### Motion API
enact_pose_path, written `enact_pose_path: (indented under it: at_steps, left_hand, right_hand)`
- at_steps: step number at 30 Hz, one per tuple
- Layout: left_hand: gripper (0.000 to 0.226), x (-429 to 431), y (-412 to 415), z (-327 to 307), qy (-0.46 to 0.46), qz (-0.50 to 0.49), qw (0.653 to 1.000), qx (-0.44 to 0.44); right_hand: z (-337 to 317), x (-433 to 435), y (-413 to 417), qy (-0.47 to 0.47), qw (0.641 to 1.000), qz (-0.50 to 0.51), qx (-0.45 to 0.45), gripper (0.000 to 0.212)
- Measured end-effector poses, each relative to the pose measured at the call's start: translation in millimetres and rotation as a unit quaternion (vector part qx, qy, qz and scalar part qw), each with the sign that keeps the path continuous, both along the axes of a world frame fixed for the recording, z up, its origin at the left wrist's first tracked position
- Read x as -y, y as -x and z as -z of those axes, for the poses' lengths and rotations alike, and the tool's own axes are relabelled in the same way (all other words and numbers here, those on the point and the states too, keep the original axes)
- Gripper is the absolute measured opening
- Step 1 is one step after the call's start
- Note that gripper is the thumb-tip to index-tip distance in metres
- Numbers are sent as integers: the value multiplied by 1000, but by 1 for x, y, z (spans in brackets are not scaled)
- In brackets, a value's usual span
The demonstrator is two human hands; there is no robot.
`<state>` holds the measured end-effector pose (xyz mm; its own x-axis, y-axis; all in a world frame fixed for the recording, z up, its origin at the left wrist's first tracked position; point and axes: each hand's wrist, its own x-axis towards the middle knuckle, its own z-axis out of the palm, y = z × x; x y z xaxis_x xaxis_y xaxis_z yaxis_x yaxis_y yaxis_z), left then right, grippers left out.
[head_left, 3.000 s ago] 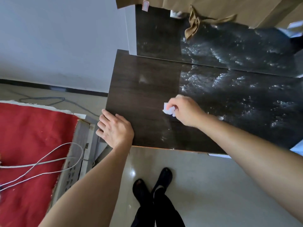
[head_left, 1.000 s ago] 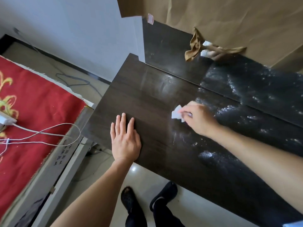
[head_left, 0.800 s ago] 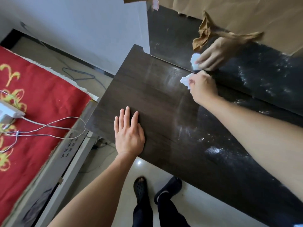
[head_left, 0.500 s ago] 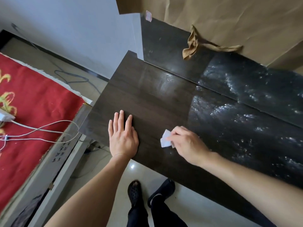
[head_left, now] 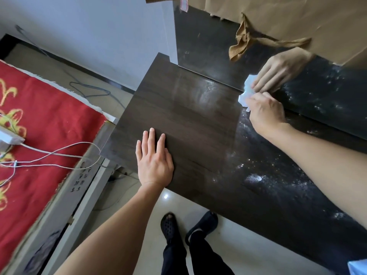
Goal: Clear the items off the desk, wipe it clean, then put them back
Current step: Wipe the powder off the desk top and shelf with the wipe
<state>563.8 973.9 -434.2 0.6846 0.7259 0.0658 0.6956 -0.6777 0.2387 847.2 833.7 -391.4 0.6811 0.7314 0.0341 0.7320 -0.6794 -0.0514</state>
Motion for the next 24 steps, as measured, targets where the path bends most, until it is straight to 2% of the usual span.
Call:
enact_pose_path:
  at_steps: [3, 5, 7, 8, 12, 15, 17, 20, 21, 24]
  left_hand:
    - [45, 0, 1, -1, 3, 4, 1000, -5]
    - [45, -1, 1, -1, 6, 2, 1000, -8]
    - [43, 0, 2, -1, 6, 2, 1000, -11]
    - [43, 0, 2, -1, 5, 2, 1000, -12]
    - [44, 0, 2, -1, 5, 6, 1000, -9]
    - [45, 0, 1, -1, 10, 7, 1000, -16]
    - [45, 0, 1, -2, 12, 8, 1000, -16]
    - [46, 0, 1, -3, 22, 3, 1000, -12]
    - [46, 0, 1, -3, 24, 4, 1000, -10]
    - [45, -1, 3, -1, 23, 10, 1000, -4]
  right_hand:
    - [-8, 13, 15, 38, 995, 34, -82, 12]
    - [-19, 20, 22, -13, 988, 19, -150, 16]
    - [-23, 14, 13, -95, 988, 14, -119, 24]
    - [-21, 6, 6, -108, 990, 23, -87, 27]
    - [0, -15, 4, -4, 998, 39, -42, 26]
    - [5, 6, 45, -25, 998, 13, -57, 15]
    - [0, 35, 85, -55, 992, -40, -107, 15]
    - [-15, 55, 116, -42, 961, -101, -253, 24]
    - [-18, 50, 104, -52, 961, -76, -260, 24]
    - [-12, 26, 37, -75, 982, 60, -163, 20]
